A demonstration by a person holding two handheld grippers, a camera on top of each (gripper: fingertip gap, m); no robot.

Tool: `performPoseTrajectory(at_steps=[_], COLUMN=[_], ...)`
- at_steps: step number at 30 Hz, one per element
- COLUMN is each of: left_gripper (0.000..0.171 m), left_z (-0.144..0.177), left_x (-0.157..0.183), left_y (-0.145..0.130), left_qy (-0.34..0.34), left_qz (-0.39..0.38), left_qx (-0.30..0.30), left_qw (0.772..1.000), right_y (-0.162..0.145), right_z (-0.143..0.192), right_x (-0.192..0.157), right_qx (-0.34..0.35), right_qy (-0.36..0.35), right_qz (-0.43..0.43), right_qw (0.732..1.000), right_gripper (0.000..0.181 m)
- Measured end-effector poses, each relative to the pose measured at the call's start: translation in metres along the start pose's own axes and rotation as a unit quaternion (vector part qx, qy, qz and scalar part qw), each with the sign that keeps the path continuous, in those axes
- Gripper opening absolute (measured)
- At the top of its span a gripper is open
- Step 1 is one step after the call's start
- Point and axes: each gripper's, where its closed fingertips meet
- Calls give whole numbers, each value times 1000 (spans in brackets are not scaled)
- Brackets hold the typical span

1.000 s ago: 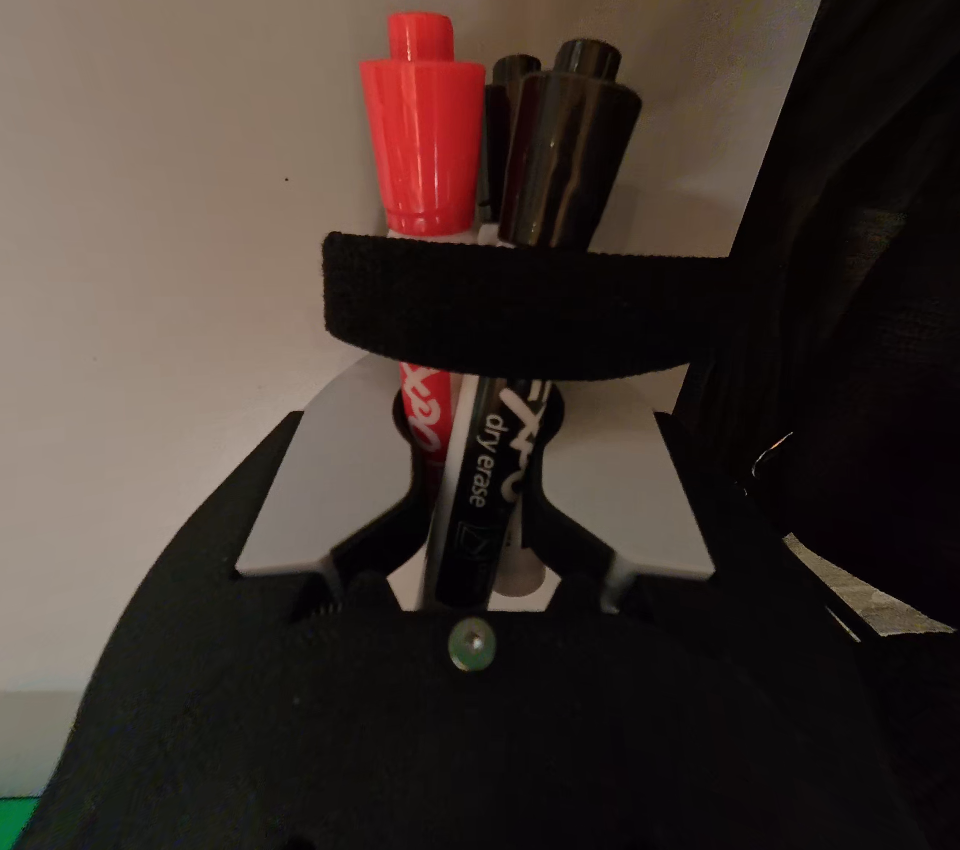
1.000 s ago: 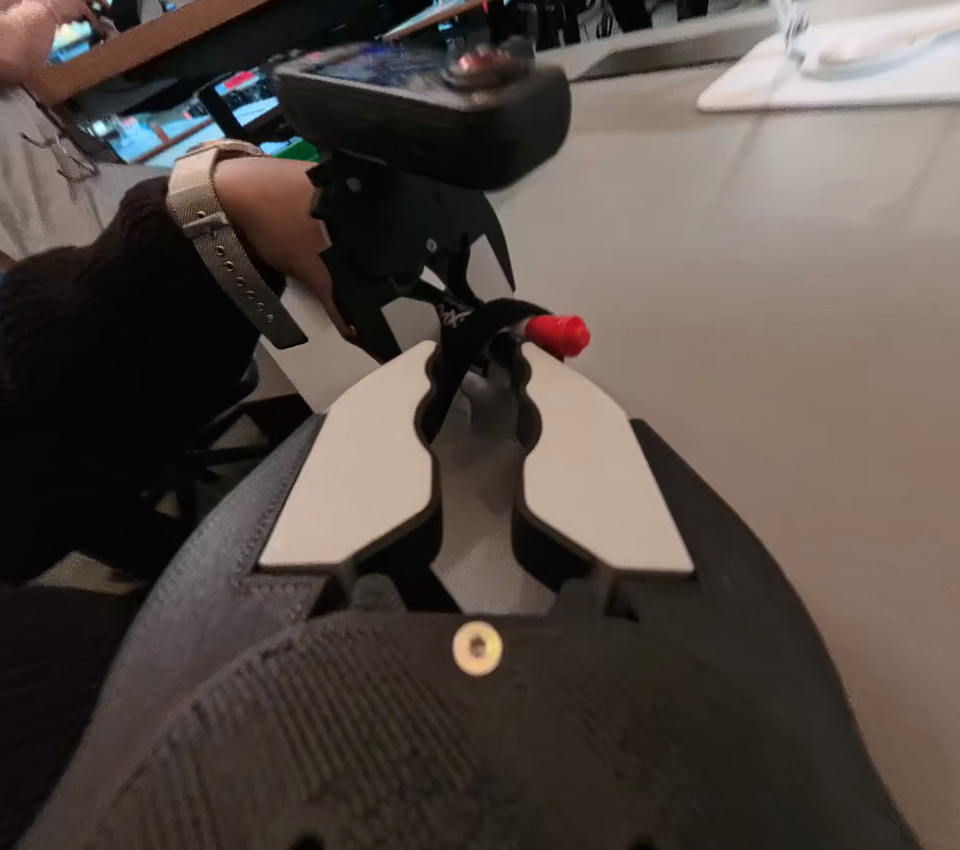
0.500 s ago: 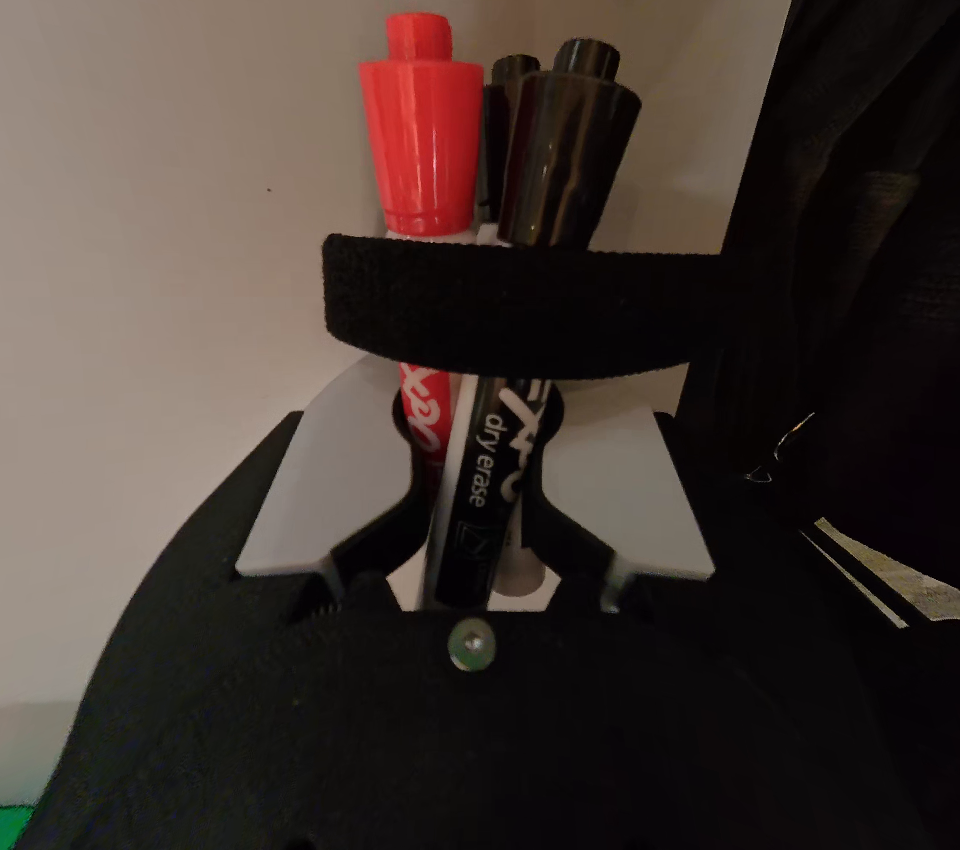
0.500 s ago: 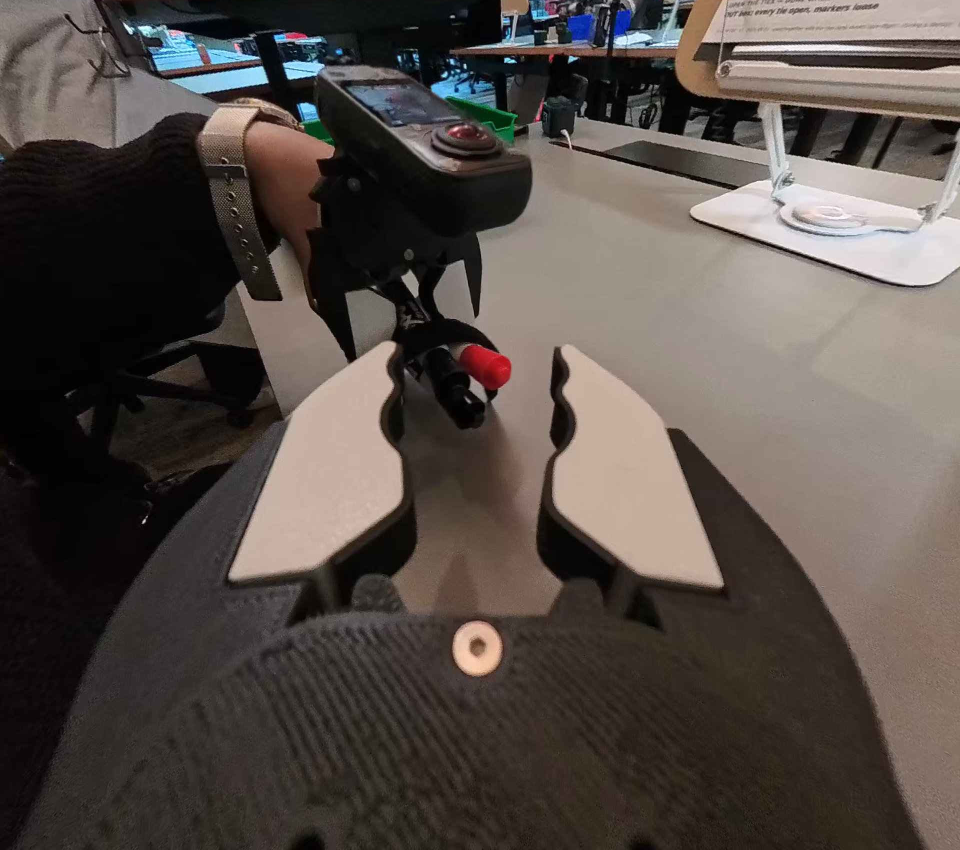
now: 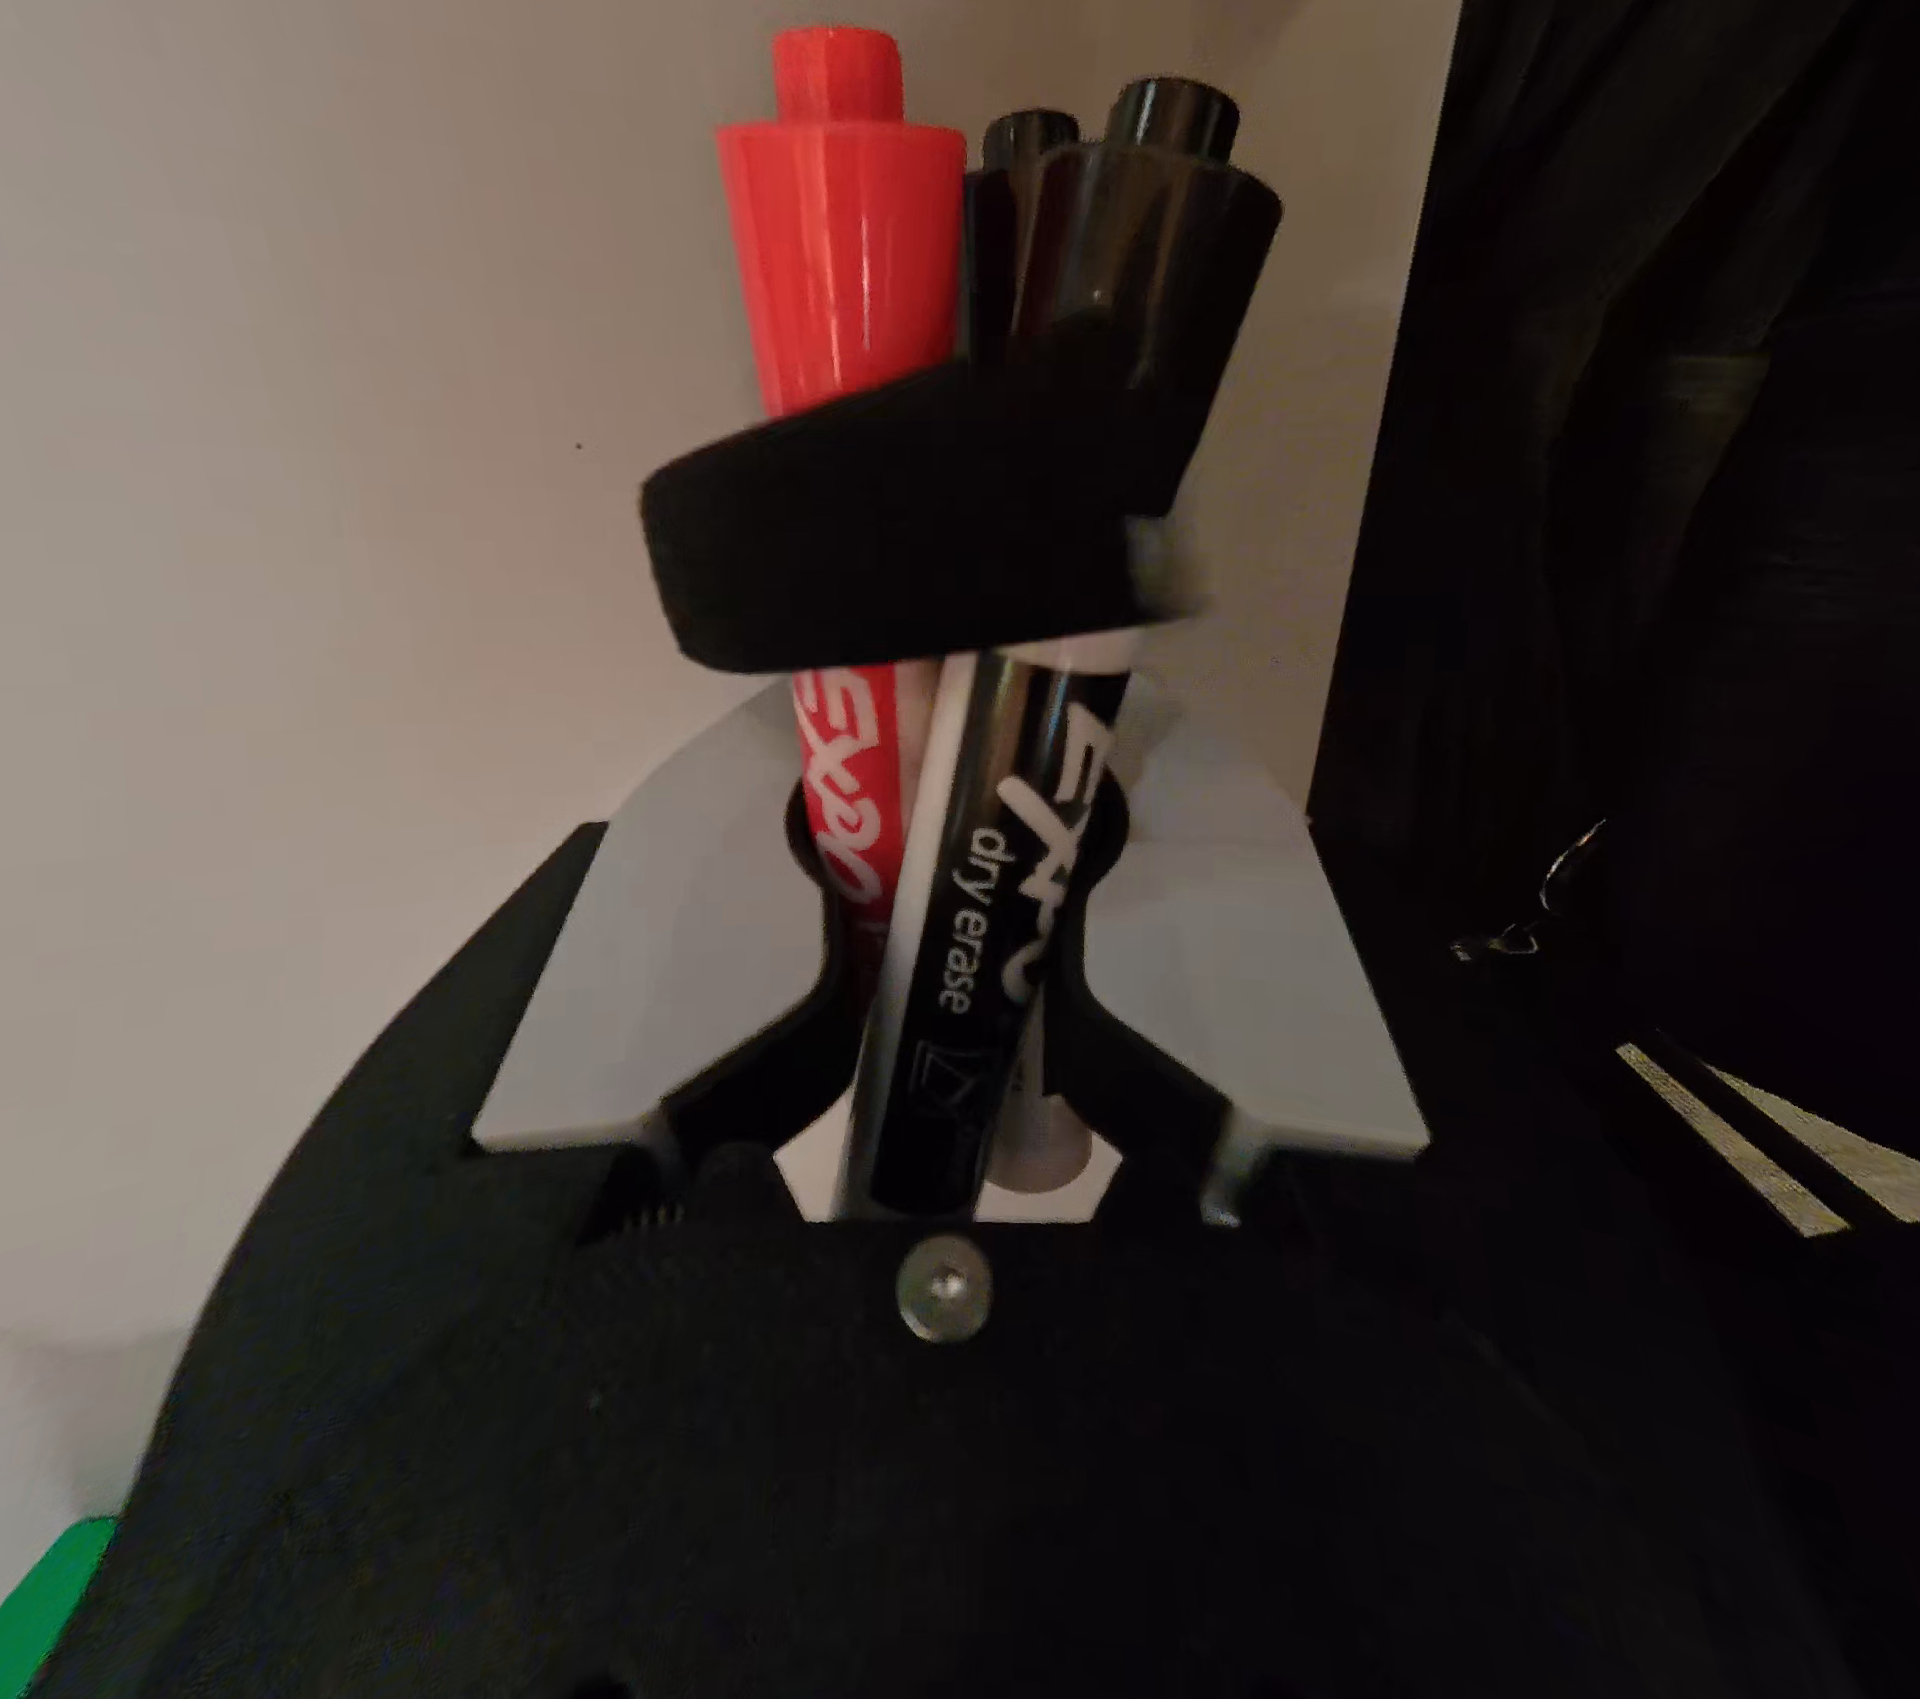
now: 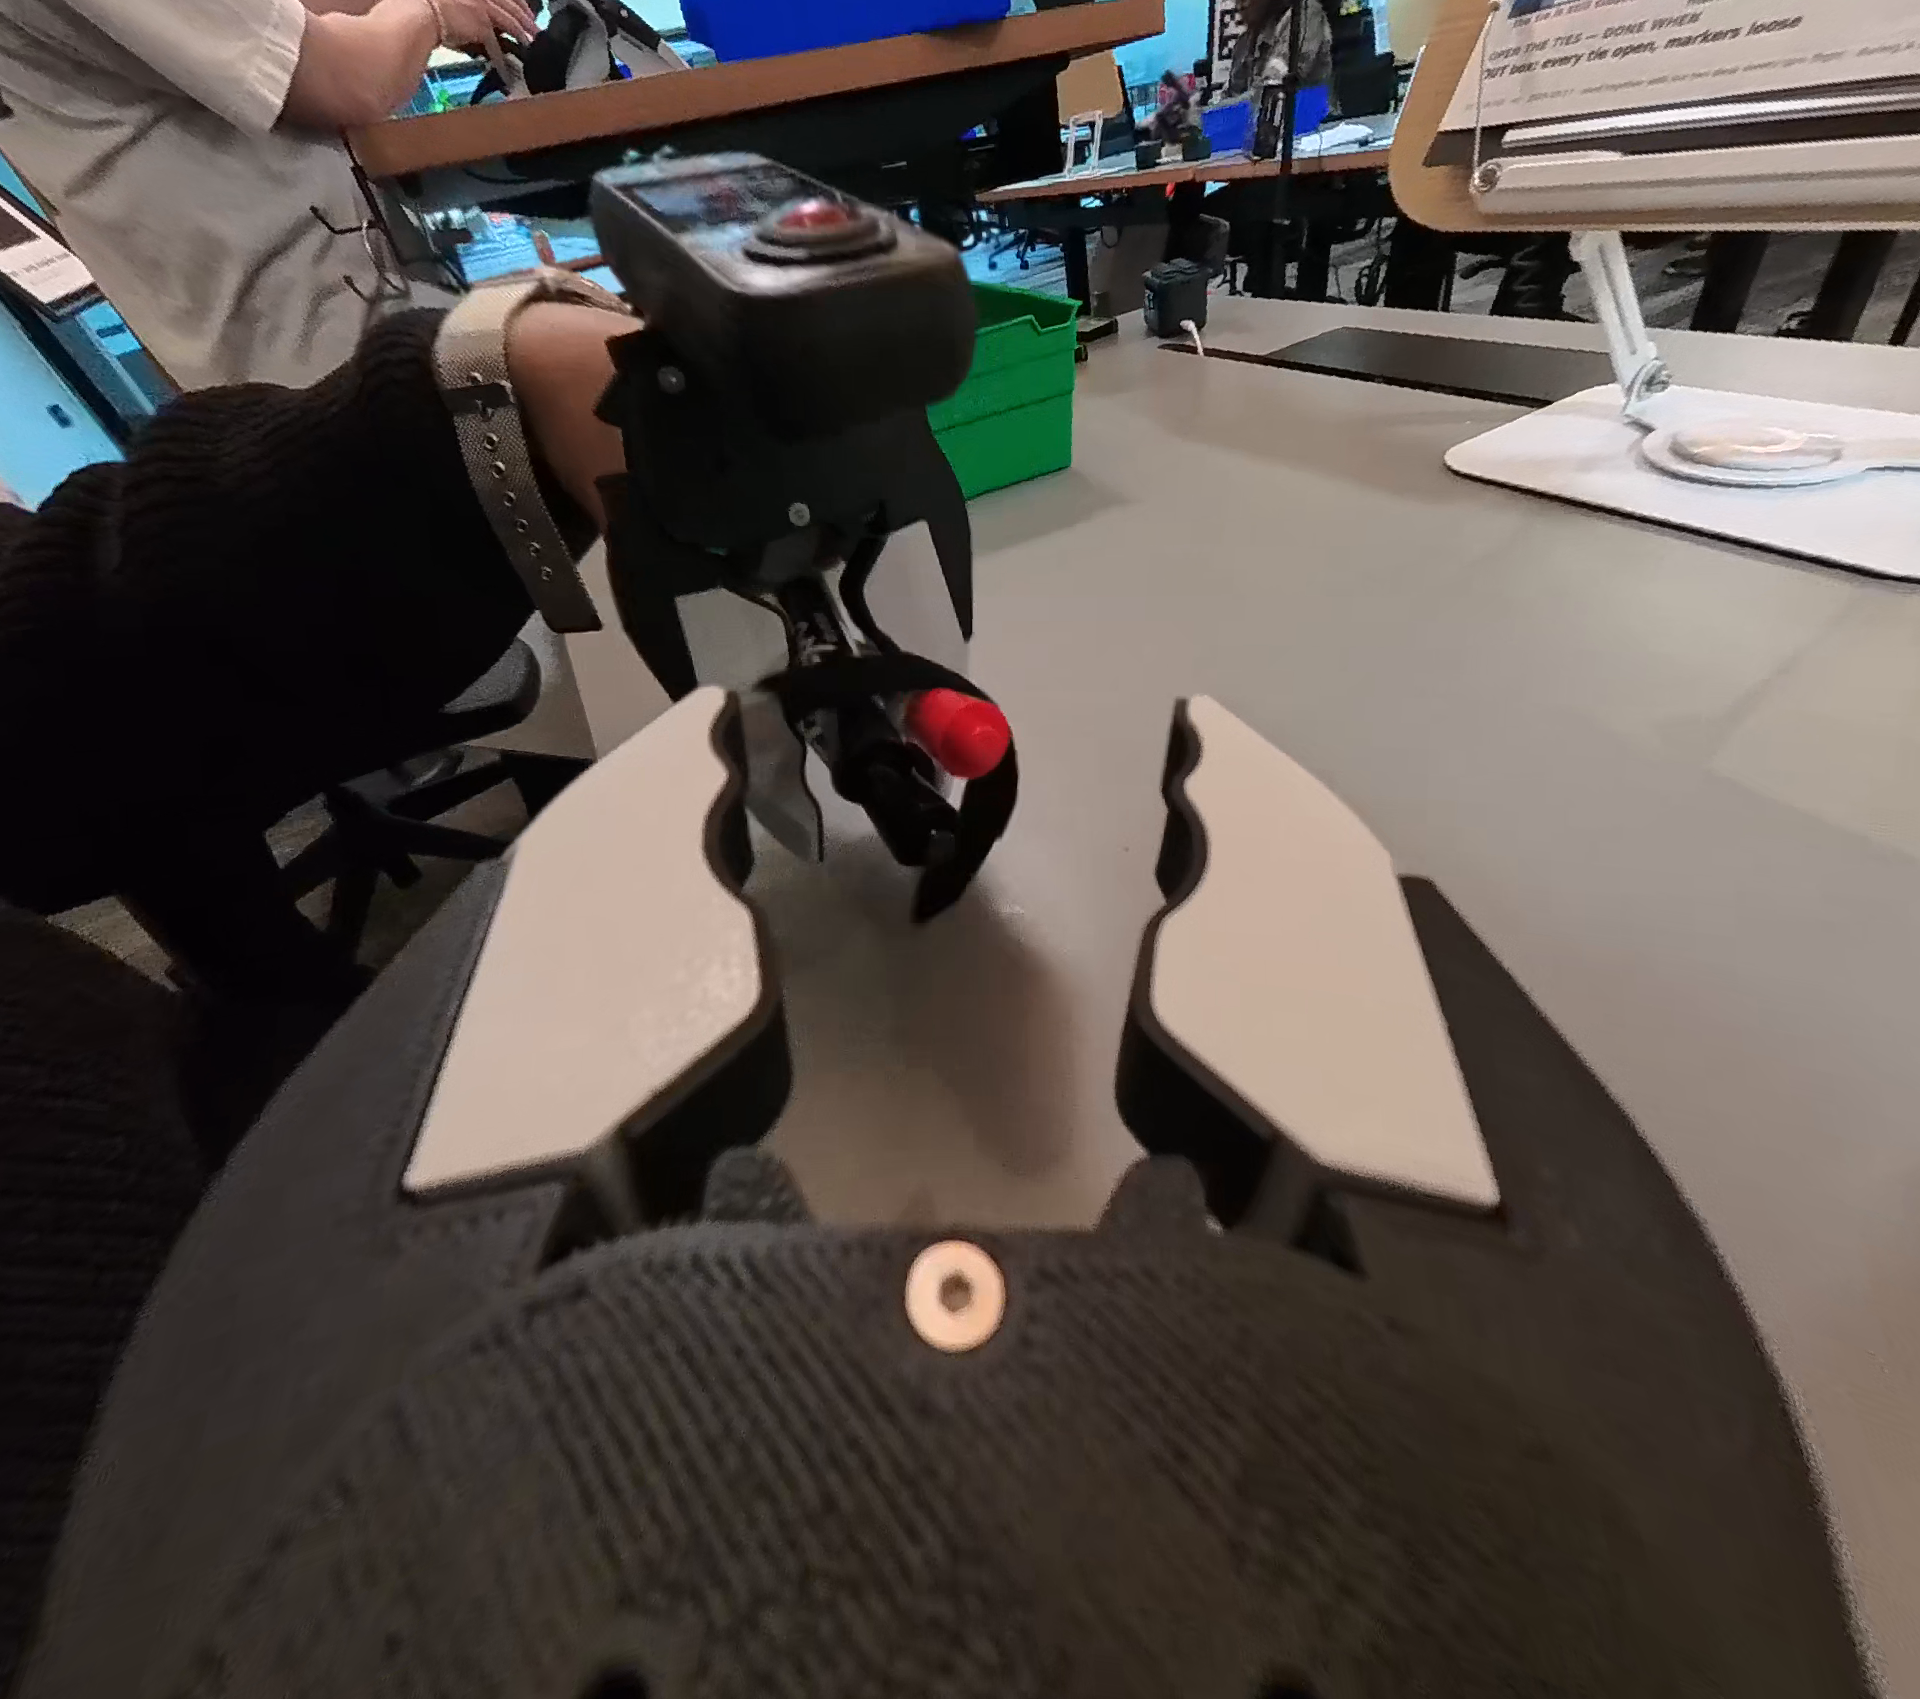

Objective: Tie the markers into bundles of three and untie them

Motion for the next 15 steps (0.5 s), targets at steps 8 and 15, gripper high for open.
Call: performPoseTrajectory(at_steps=[8,15], left_gripper=[45,45], left_z=[-11,7], left_x=[3,-1], left_y=[-5,-21], left_qy=[-25,-30], left_qz=[9,57], left_qx=[-5,20], left_qw=[1000,998], right_y=[-7,-20], right_z=[-6,-10], right_x=[13,50], right_qx=[-25,-70], right_qy=[-15,-108], right_qz=[-37,-32], right_qw=[999,991], right_gripper=[79,64])
Point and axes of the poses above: each gripper's, where its closed fingertips meet, z back along the fingers, y out of its top, x = y × z across the jaws, and after that the axes turned 9 degrees about -z, right-handed
